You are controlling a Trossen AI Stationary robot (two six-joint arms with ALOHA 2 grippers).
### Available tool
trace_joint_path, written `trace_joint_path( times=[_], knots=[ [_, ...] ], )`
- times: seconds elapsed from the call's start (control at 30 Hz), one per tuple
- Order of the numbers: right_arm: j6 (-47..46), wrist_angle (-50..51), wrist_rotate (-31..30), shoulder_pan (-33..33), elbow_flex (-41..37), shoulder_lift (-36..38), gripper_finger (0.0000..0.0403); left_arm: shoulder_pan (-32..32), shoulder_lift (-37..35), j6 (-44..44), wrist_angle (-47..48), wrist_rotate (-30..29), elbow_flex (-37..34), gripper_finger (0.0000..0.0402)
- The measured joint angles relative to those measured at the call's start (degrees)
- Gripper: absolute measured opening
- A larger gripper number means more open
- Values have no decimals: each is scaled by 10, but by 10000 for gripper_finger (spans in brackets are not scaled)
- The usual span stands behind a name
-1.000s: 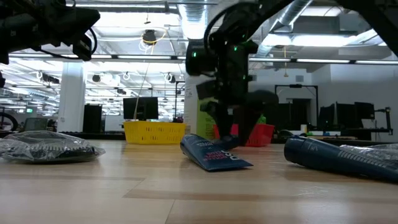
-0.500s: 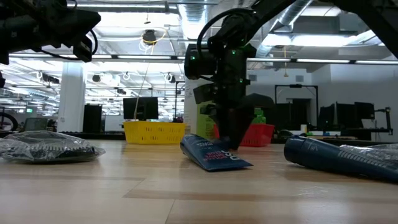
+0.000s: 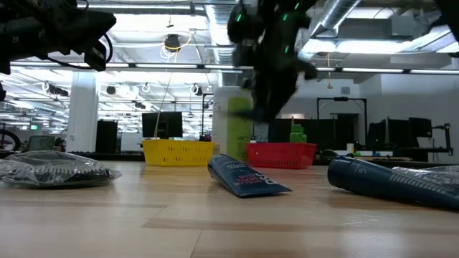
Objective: Pick & Place Travel size toiletries
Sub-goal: Put the dark blue shave cream in the black bin
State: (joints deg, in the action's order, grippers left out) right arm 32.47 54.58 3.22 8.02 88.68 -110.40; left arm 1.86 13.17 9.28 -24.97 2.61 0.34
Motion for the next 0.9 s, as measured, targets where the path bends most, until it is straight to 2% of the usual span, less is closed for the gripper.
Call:
trace_joint_path(
  times=[0.17, 0.37, 0.63, 0.9],
  knots=[
    [-51, 49, 0, -17, 0, 100, 129, 0, 0, 0, 0, 0, 0, 11],
    [-155, 122, 0, -78, 1, 204, 127, 0, 0, 0, 0, 0, 0, 11],
    [-344, 234, -1, -217, 1, 281, 133, 0, 0, 0, 0, 0, 0, 11],
    [-533, 310, -19, -389, 1, 296, 127, 0, 0, 0, 0, 0, 0, 11]
  ],
)
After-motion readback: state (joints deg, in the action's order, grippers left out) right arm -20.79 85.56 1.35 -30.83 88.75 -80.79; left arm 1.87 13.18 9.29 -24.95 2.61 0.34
